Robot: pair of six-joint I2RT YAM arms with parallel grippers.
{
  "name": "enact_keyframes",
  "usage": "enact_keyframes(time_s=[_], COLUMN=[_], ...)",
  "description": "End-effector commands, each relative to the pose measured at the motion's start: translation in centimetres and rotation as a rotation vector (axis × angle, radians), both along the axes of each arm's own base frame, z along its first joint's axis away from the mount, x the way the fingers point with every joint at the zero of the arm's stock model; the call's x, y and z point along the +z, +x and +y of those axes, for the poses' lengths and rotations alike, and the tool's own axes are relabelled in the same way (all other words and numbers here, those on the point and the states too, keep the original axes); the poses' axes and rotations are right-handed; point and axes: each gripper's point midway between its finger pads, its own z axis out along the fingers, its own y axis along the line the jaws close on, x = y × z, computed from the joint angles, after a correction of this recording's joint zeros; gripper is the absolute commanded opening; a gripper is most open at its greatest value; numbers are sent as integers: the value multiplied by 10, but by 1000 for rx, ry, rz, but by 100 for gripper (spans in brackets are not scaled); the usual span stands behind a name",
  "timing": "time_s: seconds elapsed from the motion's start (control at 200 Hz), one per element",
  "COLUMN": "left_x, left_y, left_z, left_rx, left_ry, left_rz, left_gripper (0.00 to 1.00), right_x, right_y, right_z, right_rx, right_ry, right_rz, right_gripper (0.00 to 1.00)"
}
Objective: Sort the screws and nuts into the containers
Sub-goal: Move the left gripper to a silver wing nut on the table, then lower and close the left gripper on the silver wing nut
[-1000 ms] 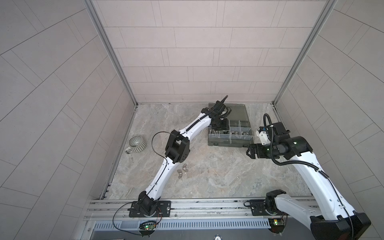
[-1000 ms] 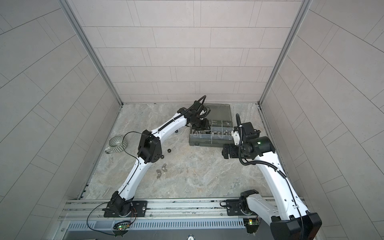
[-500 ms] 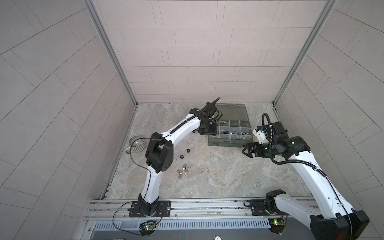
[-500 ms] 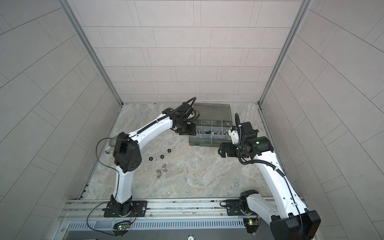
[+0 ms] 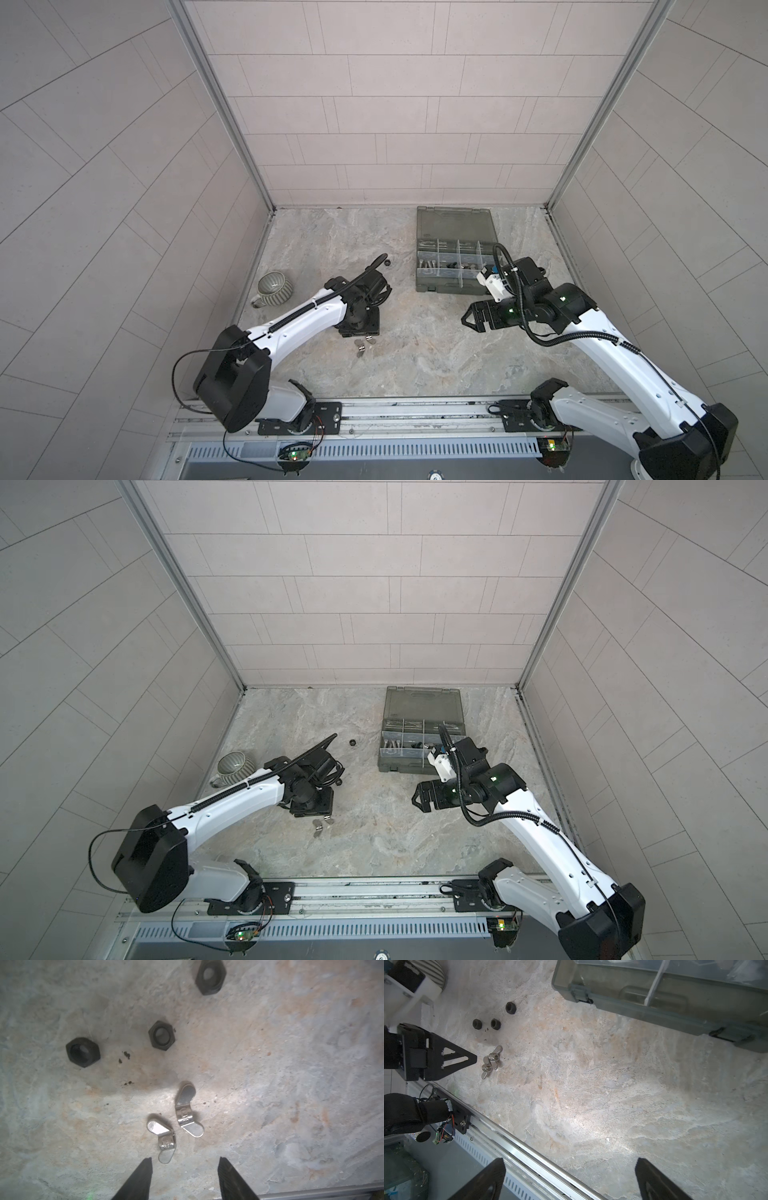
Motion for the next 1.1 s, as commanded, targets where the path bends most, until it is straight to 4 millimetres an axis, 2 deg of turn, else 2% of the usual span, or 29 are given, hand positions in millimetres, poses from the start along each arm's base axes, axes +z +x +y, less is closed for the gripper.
enact_keyframes(time_s=[0.0, 0.415, 0.801, 1.096], left_x=[-4, -29, -53, -58], left_y=[7, 15, 16, 21], left_z=[0, -13, -14, -16], left_rx=[69, 75, 51, 46], left_ry=[-22, -33, 29, 44], left_rz=[-56, -22, 43, 58], left_gripper=[57, 56, 52, 46], right_x=[6, 13, 13, 13], right_y=[-5, -22, -20, -18], right_z=[2, -17, -23, -24], right_rx=[1, -15, -20, -6], right_ry=[14, -34, -70, -90], right_rz=[-26, -49, -60, -59], right_gripper=[99, 99, 99, 99])
